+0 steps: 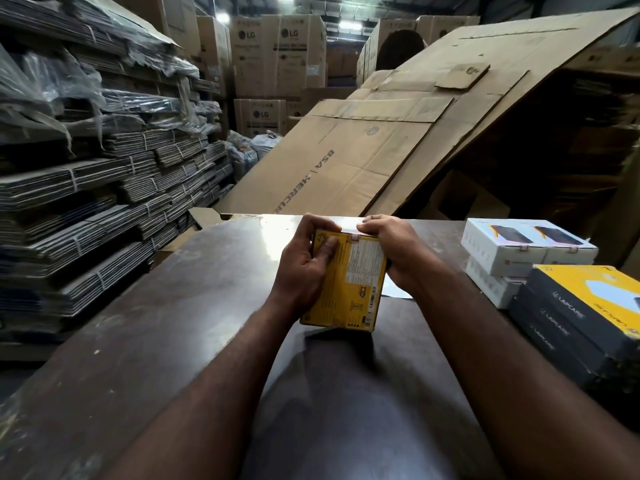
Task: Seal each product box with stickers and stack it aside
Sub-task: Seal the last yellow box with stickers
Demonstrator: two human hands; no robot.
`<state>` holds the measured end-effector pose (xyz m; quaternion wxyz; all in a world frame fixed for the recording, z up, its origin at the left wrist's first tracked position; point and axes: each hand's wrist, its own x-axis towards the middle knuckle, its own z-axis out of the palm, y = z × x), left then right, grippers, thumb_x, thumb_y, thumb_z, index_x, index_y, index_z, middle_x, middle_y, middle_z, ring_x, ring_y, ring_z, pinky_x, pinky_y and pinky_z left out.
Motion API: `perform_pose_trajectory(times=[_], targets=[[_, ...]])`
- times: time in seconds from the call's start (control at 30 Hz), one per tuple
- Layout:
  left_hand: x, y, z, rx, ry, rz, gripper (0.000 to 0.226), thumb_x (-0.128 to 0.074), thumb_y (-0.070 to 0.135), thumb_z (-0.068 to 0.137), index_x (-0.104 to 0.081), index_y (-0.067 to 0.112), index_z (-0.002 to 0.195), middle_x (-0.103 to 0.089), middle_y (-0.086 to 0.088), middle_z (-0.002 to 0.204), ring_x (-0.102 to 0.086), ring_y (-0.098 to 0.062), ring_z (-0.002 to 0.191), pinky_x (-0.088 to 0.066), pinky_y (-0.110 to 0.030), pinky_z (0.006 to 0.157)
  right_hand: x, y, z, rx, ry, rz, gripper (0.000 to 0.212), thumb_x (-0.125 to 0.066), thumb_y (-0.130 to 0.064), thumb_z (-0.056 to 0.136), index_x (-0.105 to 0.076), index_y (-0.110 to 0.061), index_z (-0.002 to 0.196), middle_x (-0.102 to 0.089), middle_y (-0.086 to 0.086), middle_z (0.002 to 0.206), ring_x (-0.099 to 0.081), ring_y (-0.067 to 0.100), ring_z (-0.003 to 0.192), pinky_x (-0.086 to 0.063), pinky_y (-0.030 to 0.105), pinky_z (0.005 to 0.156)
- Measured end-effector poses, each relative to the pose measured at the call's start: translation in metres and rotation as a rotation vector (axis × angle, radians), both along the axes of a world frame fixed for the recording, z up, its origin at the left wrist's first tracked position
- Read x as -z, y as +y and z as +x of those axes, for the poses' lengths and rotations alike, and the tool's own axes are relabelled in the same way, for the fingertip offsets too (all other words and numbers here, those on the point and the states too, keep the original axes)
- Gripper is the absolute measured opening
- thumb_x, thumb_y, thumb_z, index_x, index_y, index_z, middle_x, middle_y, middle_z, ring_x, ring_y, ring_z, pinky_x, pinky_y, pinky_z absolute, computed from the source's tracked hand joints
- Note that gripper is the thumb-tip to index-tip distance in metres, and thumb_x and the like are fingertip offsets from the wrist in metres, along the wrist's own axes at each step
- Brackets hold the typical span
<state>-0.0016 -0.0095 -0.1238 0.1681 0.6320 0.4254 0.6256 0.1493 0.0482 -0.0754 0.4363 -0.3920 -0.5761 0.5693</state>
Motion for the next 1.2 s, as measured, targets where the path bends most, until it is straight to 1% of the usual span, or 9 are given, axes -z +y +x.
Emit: perform_pose_trajectory(times=[0.17, 0.27, 0.37, 0.5, 0.6, 0.73, 0.9, 1.1, 1.2], targets=[[0.0, -0.001, -0.001, -0.016, -0.022, 0.021, 0.007, -0.051, 0.027, 0.095, -0.052, 0.031, 0.102, -0.059, 0.019, 0.092, -0.061, -0.007, 0.087, -0.056, -0.036, 0.077, -0.006, 0.001, 0.003, -0.187, -0.114, 0.039, 0.037, -0.07, -0.04, 0.091, -0.068, -0.005, 0.104, -0.072, 0.008, 0.087, -0.07, 0.024, 0.083, -0.054, 0.039, 0.08], [0.001, -0.003, 0.002, -0.063, 0.002, 0.031, 0.008, -0.048, 0.028, 0.095, -0.048, 0.034, 0.101, -0.057, 0.015, 0.094, -0.06, -0.007, 0.085, -0.054, -0.03, 0.074, -0.005, 0.004, -0.002, -0.12, -0.115, 0.033, 0.018, -0.071, -0.023, 0.092, -0.063, -0.006, 0.092, -0.068, 0.008, 0.079, -0.068, 0.022, 0.074, -0.051, 0.037, 0.074], [0.002, -0.003, 0.005, -0.105, 0.014, 0.037, 0.006, -0.048, 0.032, 0.095, -0.046, 0.034, 0.101, -0.057, 0.008, 0.098, -0.061, -0.016, 0.09, -0.055, -0.036, 0.076, -0.002, 0.004, -0.006, -0.031, -0.014, -0.019, 0.007, -0.061, -0.014, 0.097, -0.058, -0.007, 0.095, -0.063, 0.009, 0.079, -0.066, 0.019, 0.066, -0.052, 0.032, 0.064], [0.001, -0.004, 0.005, -0.175, -0.04, 0.016, 0.031, -0.064, 0.042, 0.086, -0.046, 0.024, 0.103, -0.057, 0.01, 0.101, -0.06, 0.005, 0.085, -0.05, -0.014, 0.072, 0.002, -0.006, -0.015, 0.04, 0.103, -0.026, 0.034, -0.054, -0.03, 0.102, -0.055, -0.003, 0.122, -0.063, 0.014, 0.111, -0.066, 0.025, 0.099, -0.057, 0.04, 0.081], [0.002, -0.004, 0.003, -0.201, -0.111, -0.007, 0.038, -0.076, 0.035, 0.086, -0.047, 0.019, 0.104, -0.057, 0.012, 0.101, -0.061, 0.01, 0.082, -0.052, -0.013, 0.069, 0.01, -0.02, -0.025, 0.123, 0.106, 0.11, 0.034, -0.046, -0.042, 0.104, -0.055, -0.012, 0.116, -0.062, 0.011, 0.112, -0.064, 0.023, 0.1, -0.054, 0.04, 0.083], [0.002, -0.004, 0.006, -0.186, -0.156, -0.018, 0.031, -0.073, 0.019, 0.091, -0.046, 0.013, 0.105, -0.055, 0.007, 0.101, -0.06, 0.013, 0.08, -0.051, -0.012, 0.067, 0.027, -0.028, -0.023, 0.126, 0.06, 0.262, 0.023, -0.044, -0.051, 0.103, -0.049, -0.029, 0.107, -0.06, 0.007, 0.114, -0.063, 0.026, 0.109, -0.054, 0.049, 0.095], [0.001, -0.004, 0.004, -0.034, -0.258, -0.048, 0.018, -0.058, 0.035, 0.087, -0.048, 0.024, 0.097, -0.055, 0.002, 0.098, -0.06, -0.01, 0.086, -0.055, -0.038, 0.077, 0.044, -0.037, -0.016, 0.088, 0.041, 0.303, 0.053, -0.065, -0.057, 0.087, -0.045, -0.027, 0.125, -0.062, 0.006, 0.116, -0.067, 0.019, 0.101, -0.061, 0.036, 0.081], [0.0, -0.005, 0.009, 0.02, -0.262, 0.014, 0.015, -0.047, 0.03, 0.095, -0.051, 0.019, 0.104, -0.061, -0.001, 0.104, -0.063, -0.006, 0.089, -0.053, -0.025, 0.077, 0.051, -0.038, -0.01, 0.172, -0.025, 0.498, 0.046, -0.068, -0.038, 0.093, -0.042, -0.023, 0.127, -0.062, 0.008, 0.118, -0.069, 0.019, 0.103, -0.061, 0.034, 0.083], [-0.001, -0.006, 0.009, 0.032, -0.206, 0.017, 0.023, -0.046, 0.036, 0.097, -0.047, 0.029, 0.119, -0.062, -0.002, 0.123, -0.064, -0.009, 0.107, -0.054, -0.028, 0.087, 0.053, -0.042, 0.003, 0.158, -0.139, 0.696, 0.044, -0.06, -0.035, 0.092, -0.035, -0.024, 0.126, -0.057, -0.007, 0.108, -0.062, -0.002, 0.094, -0.054, 0.02, 0.079]])
